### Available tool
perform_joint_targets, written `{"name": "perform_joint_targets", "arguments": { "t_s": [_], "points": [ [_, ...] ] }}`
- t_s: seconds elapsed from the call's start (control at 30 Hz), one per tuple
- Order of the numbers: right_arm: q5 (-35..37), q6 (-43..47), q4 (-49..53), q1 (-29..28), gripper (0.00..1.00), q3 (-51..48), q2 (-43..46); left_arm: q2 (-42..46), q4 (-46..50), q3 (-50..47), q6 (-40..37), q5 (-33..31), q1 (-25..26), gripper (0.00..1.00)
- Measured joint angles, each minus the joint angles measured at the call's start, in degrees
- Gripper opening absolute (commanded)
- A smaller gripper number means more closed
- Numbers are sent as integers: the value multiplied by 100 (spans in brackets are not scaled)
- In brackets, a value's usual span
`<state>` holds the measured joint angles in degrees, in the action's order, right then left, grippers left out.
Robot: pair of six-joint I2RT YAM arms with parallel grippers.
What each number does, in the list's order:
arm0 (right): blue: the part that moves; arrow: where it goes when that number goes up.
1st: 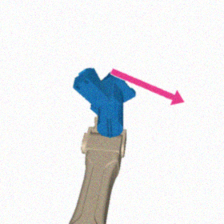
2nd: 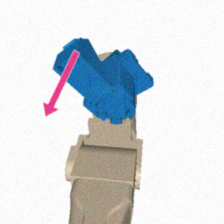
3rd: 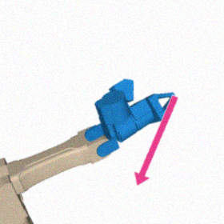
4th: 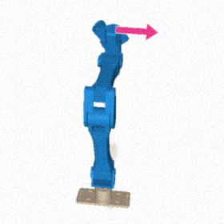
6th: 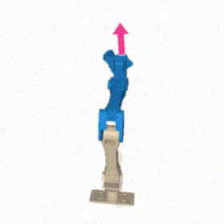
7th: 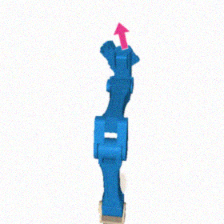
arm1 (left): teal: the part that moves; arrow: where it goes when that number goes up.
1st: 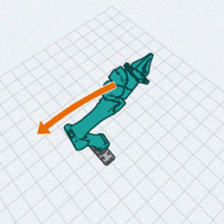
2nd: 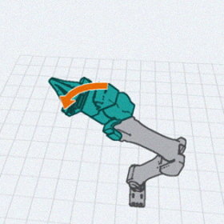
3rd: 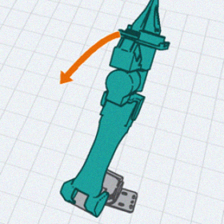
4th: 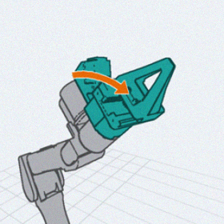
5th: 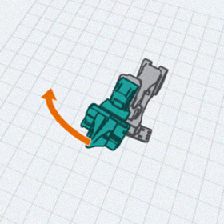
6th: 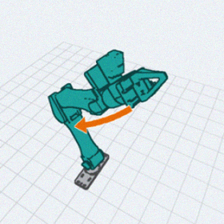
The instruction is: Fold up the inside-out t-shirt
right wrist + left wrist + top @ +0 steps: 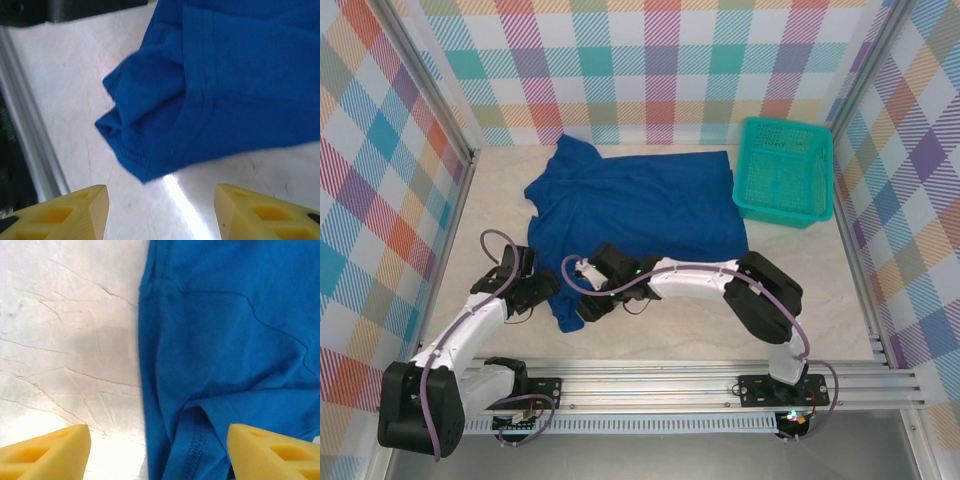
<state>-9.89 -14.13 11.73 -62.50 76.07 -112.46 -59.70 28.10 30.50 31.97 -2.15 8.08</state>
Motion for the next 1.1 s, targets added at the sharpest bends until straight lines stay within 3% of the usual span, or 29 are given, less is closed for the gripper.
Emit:
{"name": "perform_joint_targets", "arguments": {
  "t_s": [0.27,0.47,0.6,0.8,1.1],
  "points": [
    [1012,170,-15,-282,55,570,-643,-890,-640,170,0,20,-186,72],
    [1626,160,-35,-321,23,525,-857,-1668,-1338,629,2,391,-264,70],
    [1904,48,-310,-321,12,223,-741,-2061,-1781,813,2,629,-264,68],
    [2000,-271,-579,-321,10,-387,-358,-2723,-2221,916,-17,739,-269,67],
    [2444,-1346,-610,-321,12,-1410,599,-2872,-2673,909,-127,748,-293,67]
  ]
}}
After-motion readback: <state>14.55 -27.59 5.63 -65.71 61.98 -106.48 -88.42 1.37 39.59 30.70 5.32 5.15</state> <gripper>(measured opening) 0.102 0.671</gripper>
